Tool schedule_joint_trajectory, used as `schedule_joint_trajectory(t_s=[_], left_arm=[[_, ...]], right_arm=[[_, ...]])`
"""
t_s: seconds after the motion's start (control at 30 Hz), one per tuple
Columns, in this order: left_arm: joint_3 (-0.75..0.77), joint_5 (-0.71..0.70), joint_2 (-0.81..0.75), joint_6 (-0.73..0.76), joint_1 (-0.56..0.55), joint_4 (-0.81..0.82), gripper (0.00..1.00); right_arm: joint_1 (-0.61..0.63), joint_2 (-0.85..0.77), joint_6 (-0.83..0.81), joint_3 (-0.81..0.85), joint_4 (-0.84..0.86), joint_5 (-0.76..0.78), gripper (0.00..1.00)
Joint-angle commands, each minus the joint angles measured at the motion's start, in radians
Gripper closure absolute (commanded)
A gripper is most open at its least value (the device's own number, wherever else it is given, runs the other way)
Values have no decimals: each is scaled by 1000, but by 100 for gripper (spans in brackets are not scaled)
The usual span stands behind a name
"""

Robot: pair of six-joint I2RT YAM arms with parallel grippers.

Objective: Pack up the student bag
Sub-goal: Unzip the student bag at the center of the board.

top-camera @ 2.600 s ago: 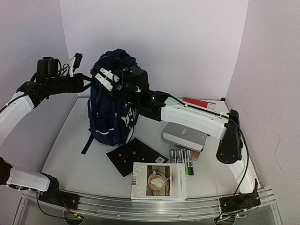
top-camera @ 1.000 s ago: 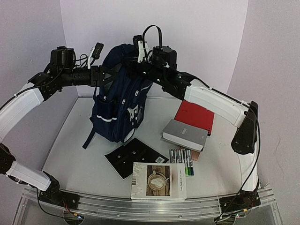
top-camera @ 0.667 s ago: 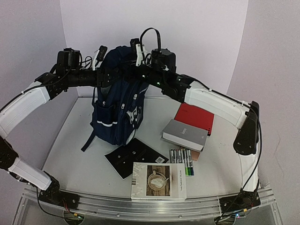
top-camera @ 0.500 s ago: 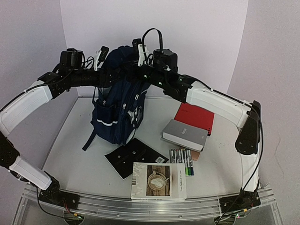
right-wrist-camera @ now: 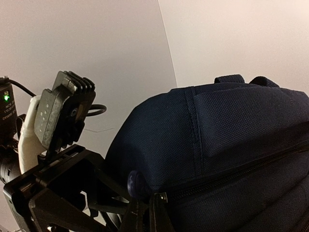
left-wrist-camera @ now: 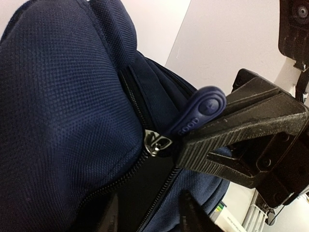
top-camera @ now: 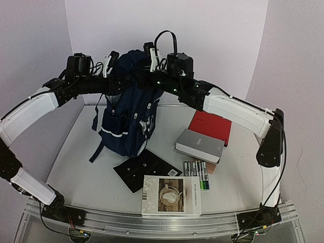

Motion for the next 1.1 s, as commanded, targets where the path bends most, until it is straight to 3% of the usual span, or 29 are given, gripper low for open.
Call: schedule_joint_trajectory(t_s=[0.0, 0.1, 0.37, 0.73, 1.0, 1.07], left_arm=[[-25, 65, -6, 13, 5, 39, 89], [-58, 45, -25, 25, 5, -9, 100], [-212, -71, -92, 34, 5, -111, 100], [-234, 10, -128, 29, 4, -108, 100], [-233, -8, -149, 34, 4, -123, 100], [-238, 9, -160, 19, 5, -119, 90]], right_arm=[[8, -123, 15, 27, 72, 7, 100], [8, -136, 7, 41, 19, 48, 97], [7, -194, 36, 32, -66, 151, 94], [4, -131, 87, 64, -74, 52, 88], [13, -102, -10, 73, -123, -44, 63], [24, -96, -43, 78, -159, -29, 61]])
